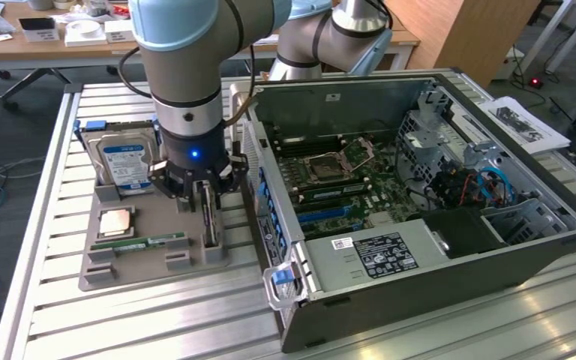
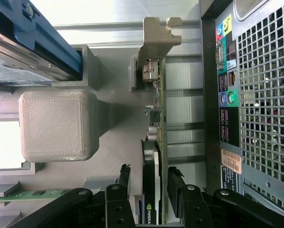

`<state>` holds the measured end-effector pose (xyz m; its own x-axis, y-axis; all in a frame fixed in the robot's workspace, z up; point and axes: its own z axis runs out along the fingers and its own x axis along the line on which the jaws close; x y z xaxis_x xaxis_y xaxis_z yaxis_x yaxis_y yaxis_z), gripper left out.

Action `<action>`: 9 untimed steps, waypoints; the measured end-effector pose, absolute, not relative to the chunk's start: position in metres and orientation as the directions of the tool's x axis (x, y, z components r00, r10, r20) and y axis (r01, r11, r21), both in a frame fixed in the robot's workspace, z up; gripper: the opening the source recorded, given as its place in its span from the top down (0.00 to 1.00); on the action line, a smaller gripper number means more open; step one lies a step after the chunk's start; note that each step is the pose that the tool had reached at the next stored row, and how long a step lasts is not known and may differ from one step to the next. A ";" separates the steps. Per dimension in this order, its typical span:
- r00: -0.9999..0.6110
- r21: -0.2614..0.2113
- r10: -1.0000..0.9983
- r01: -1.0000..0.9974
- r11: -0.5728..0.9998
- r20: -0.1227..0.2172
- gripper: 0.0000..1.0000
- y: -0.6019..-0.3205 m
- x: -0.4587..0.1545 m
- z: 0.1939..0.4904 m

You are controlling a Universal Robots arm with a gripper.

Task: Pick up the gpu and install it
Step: 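Pick up the gpu and move the gpu toward the slot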

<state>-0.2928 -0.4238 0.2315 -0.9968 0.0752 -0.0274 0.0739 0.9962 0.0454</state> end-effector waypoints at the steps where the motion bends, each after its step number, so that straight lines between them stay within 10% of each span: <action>1: -0.997 0.045 0.075 0.074 0.996 -0.027 0.55 -0.424 -0.293 0.232; 9: -0.997 0.045 0.075 0.074 0.996 -0.027 0.55 -0.425 -0.293 0.232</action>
<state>-0.2928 -0.4247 0.2316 -0.9968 0.0753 -0.0273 0.0740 0.9963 0.0448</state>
